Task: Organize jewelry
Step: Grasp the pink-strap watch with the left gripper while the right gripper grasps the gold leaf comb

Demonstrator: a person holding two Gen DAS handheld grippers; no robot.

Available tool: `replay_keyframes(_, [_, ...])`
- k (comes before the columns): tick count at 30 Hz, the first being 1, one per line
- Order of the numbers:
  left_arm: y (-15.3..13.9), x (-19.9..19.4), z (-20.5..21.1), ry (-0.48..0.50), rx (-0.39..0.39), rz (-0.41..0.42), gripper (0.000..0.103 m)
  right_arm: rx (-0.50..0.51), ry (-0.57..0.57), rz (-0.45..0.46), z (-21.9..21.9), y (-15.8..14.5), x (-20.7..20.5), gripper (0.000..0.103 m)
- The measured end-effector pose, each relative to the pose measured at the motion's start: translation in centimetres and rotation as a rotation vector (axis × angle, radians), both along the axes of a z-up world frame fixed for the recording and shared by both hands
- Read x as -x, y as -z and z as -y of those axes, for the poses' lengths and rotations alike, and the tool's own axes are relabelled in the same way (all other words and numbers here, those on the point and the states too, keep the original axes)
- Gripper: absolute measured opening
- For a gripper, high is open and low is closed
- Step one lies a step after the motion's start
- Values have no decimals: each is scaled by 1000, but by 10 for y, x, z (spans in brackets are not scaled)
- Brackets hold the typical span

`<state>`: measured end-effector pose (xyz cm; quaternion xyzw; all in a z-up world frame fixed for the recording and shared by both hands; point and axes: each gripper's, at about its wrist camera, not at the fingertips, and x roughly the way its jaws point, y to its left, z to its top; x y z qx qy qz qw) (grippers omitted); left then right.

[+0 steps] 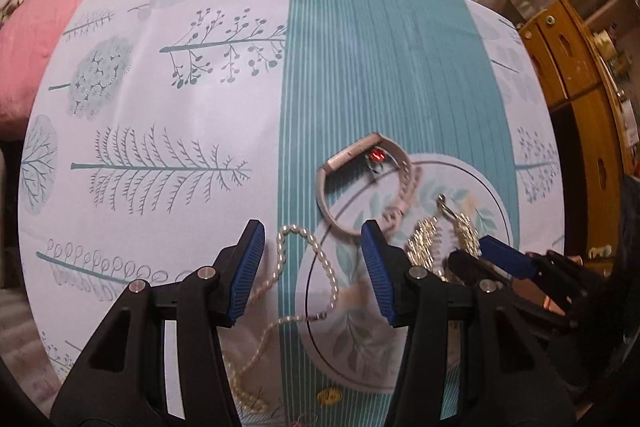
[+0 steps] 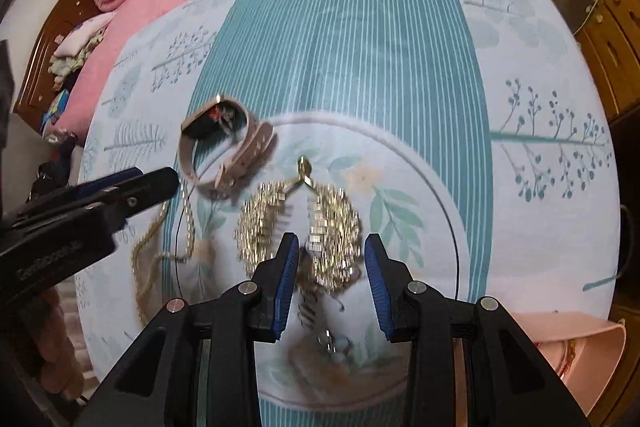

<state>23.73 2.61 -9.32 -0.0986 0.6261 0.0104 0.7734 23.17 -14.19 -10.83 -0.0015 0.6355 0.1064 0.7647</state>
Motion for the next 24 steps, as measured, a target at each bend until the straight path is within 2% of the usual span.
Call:
replay_keyframes(5, [6, -13, 7, -6, 9, 2, 47, 29, -14, 15, -10, 1, -1, 35])
replay_keyframes(8, [8, -18, 12, -2, -10, 4, 47, -17, -4, 13, -6, -1, 1, 35])
replay_keyframes(13, [13, -24, 16, -10, -26, 12, 47, -32, -3, 32, 6, -6, 13, 39])
replay_keyframes(15, [16, -27, 18, -14, -28, 15, 39, -36, -7, 38, 10, -8, 15, 39])
replay_keyframes(24, [24, -27, 16, -36, -48, 17, 33, -14, 4, 47, 11, -3, 19, 40])
